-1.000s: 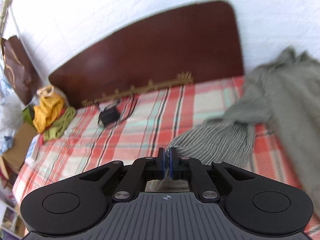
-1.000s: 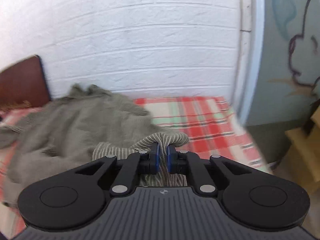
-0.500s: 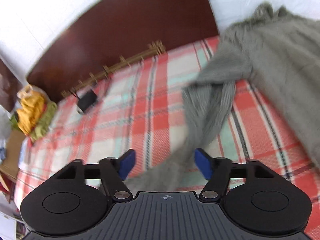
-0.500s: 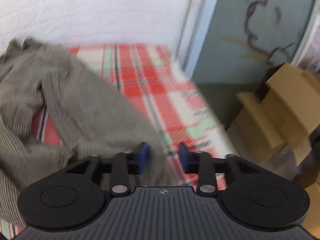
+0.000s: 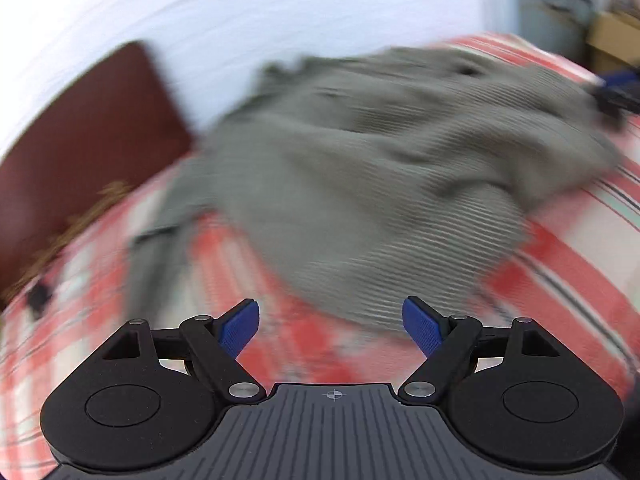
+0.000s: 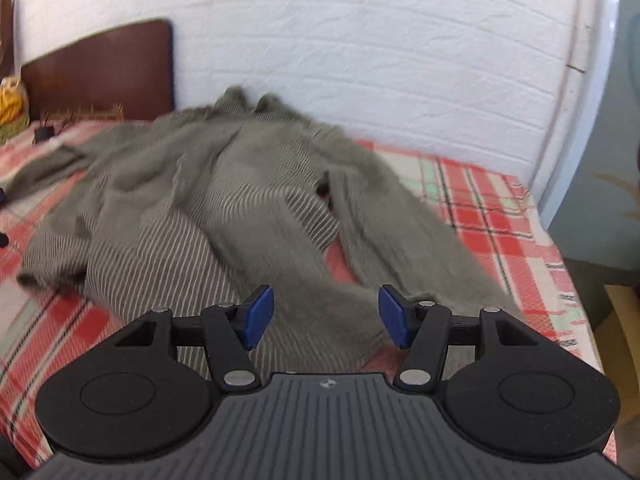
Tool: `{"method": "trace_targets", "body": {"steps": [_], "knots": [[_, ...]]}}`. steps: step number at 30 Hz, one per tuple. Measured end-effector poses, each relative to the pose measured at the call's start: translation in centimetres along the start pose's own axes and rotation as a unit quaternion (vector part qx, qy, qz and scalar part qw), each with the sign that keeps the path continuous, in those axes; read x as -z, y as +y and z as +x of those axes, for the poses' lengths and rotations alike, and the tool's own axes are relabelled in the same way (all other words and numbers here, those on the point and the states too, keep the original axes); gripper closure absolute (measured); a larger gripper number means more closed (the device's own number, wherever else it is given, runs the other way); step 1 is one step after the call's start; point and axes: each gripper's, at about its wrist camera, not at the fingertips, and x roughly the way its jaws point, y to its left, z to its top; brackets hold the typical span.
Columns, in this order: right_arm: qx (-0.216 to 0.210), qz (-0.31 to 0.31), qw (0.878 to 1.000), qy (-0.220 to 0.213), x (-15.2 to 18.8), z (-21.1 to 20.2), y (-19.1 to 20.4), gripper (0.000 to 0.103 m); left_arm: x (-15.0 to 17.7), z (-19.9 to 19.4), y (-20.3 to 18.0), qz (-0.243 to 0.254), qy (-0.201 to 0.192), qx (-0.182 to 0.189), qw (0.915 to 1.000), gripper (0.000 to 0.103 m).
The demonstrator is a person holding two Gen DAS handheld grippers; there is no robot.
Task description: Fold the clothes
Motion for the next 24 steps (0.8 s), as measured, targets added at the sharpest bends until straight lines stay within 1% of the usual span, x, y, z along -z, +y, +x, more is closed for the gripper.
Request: {"method": "trace_targets", "body": {"steps": [2, 5, 6, 7, 8, 9, 10, 11, 12, 14, 16, 17, 18, 20, 22, 24], "knots": [[0.001, -0.006, 1.000, 0.007, -0.1, 0.2, 0.3, 0.036, 0.3, 0.4, -2.4, 0.028, -0.006, 0.007, 0.9996, 0.015], [0.015, -0.013, 1.000, 0.002, 0.0, 0.0, 0.0, 0.032, 0.3, 1.4, -4.7, 0.061, -0.013, -0.017, 0.9979, 0.015], [0.005, -0.010, 1.000, 0.004, 0.2, -0.3, 0.0, 0.032, 0.2, 1.8, -5.2, 0.063, -0.013, -0.017, 0.9978, 0.016], [-0.007, -0.008, 1.000, 0.006, 0.4, -0.6, 0.0, 0.032, 0.1, 2.2, -5.3, 0.062, -0.010, -0.010, 0.9980, 0.017], [-0.027, -0.008, 1.000, 0.009, 0.6, -0.9, 0.2, 0.033, 0.0, 2.6, -5.5, 0.062, -0.008, -0.006, 0.9980, 0.029], [-0.046, -0.011, 0.999, 0.012, 0.8, -1.1, 0.5, 0.033, 0.0, 3.0, -5.6, 0.064, -0.006, -0.003, 0.9979, 0.051], [-0.057, -0.021, 0.998, 0.017, 1.1, -1.3, 1.1, 0.033, 0.0, 3.4, -5.7, 0.064, -0.002, -0.001, 0.9980, 0.063], [-0.064, -0.034, 0.997, 0.021, 1.4, -1.4, 1.7, 0.033, -0.2, 4.0, -5.3, 0.057, 0.005, 0.003, 0.9984, 0.093], [-0.060, -0.053, 0.997, 0.023, 1.8, -1.3, 2.5, 0.033, -0.3, 4.0, -4.8, 0.043, 0.004, 0.006, 0.9991, 0.103], [-0.052, -0.084, 0.995, 0.027, 2.4, -0.7, 3.7, 0.034, -0.6, 3.4, -3.7, 0.009, -0.006, 0.010, 0.9999, 0.103], [-0.052, -0.098, 0.993, 0.043, 2.5, 0.4, 4.4, 0.040, -0.9, 2.5, -2.3, -0.025, -0.021, 0.009, 0.9994, 0.103], [-0.055, -0.103, 0.992, 0.052, 2.6, 0.9, 4.7, 0.068, -1.0, 1.6, -1.2, -0.041, -0.034, 0.002, 0.9986, 0.103], [-0.066, -0.101, 0.991, 0.066, 2.3, 1.2, 4.7, 0.103, -1.0, 0.7, 0.0, -0.058, -0.044, -0.007, 0.9973, 0.103], [-0.088, -0.080, 0.990, 0.075, 1.5, 1.1, 4.5, 0.102, -1.2, -1.2, 2.5, -0.091, -0.062, -0.023, 0.9936, 0.103], [-0.124, -0.060, 0.989, 0.050, 0.1, -0.4, 4.1, 0.102, -1.3, -3.0, 4.7, -0.121, -0.076, -0.036, 0.9891, 0.103], [-0.132, -0.056, 0.990, 0.013, -1.8, -2.1, 3.9, 0.102, -1.7, -4.2, 6.2, -0.140, -0.088, -0.050, 0.9849, 0.103]]}}
